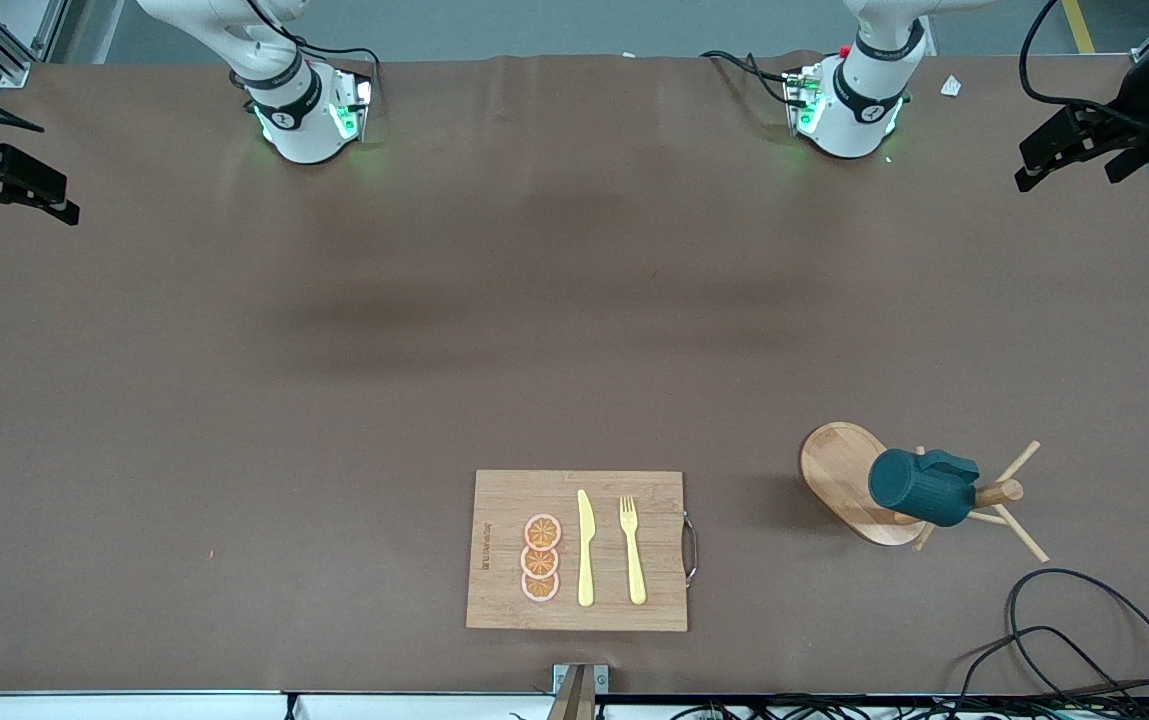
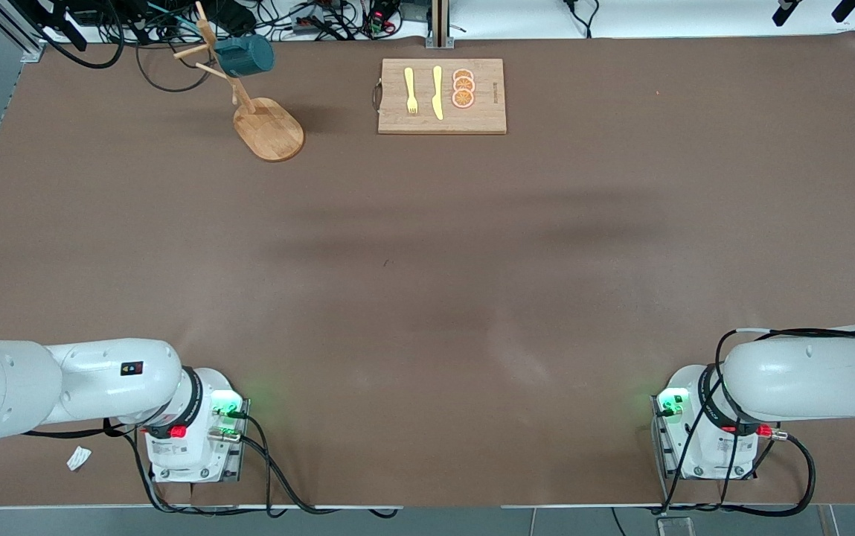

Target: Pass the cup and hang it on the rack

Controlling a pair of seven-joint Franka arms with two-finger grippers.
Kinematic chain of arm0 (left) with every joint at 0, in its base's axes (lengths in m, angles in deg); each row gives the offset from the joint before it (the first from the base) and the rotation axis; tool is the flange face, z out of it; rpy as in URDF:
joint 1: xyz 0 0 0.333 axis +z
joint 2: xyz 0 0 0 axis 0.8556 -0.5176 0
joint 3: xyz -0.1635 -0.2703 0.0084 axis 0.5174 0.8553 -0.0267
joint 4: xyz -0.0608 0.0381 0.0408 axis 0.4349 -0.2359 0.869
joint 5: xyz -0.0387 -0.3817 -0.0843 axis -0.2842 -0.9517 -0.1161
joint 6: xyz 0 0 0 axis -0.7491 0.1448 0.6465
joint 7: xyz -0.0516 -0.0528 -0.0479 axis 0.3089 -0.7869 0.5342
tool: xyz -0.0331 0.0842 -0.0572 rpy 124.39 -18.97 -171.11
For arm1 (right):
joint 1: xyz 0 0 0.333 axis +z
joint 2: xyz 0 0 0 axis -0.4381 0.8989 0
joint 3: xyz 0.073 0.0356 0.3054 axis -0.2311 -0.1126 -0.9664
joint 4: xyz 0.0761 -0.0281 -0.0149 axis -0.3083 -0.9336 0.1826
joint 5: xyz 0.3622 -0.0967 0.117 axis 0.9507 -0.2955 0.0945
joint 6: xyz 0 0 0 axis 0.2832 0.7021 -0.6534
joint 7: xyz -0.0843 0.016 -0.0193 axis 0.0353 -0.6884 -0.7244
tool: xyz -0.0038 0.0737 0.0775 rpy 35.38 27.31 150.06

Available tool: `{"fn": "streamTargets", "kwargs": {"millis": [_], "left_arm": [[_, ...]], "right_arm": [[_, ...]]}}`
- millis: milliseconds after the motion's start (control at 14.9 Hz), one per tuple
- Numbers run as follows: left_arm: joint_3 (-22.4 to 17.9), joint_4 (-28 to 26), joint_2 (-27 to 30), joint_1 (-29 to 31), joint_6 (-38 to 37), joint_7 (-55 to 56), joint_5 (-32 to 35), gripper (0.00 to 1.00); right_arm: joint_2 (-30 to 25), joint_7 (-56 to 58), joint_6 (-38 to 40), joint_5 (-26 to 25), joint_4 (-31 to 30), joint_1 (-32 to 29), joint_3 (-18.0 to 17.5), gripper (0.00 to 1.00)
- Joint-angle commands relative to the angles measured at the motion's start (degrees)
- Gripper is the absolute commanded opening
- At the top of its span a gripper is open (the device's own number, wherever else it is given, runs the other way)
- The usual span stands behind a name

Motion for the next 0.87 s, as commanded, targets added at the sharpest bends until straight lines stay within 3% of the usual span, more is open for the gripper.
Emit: {"fn": "streamTargets", "kwargs": {"millis": [0, 471, 807], "left_arm": [[0.0, -0.4, -0.3, -0.6, 1.0, -0.3, -0.9, 1.00], [0.0, 4.3, -4.2, -0.4, 0.9, -0.1, -0.1, 1.00], [0.7, 4.2, -4.7, -0.9, 0.6, -0.8, 0.1, 1.00]], "right_arm": [[0.0, 0.8, 0.7, -0.7, 0.6, -0.3, -0.4, 1.00], [0.0, 0.8, 0.7, -0.7, 0.5, -0.3, -0.4, 1.00], [0.0, 0.8, 0.7, -0.7, 0.6, -0.3, -0.4, 1.00]]}}
